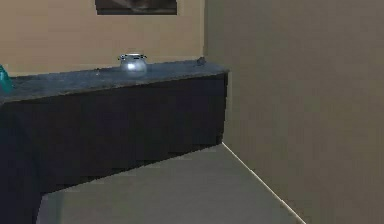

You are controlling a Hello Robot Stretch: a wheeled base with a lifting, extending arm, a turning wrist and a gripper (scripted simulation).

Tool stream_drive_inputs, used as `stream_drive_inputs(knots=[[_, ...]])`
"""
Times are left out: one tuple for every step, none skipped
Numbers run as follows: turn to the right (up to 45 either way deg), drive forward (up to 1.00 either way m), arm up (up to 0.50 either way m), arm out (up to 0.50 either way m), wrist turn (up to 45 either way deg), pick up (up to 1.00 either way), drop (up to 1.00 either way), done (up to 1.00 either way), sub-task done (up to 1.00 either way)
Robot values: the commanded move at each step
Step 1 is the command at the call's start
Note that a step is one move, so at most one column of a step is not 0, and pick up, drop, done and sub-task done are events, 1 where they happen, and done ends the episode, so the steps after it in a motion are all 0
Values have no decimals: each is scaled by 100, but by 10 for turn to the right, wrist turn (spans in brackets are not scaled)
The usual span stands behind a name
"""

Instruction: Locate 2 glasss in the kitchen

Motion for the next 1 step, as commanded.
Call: stream_drive_inputs(knots=[[0, 100, 0, 0, 0, 0, 0, 0, 0]])
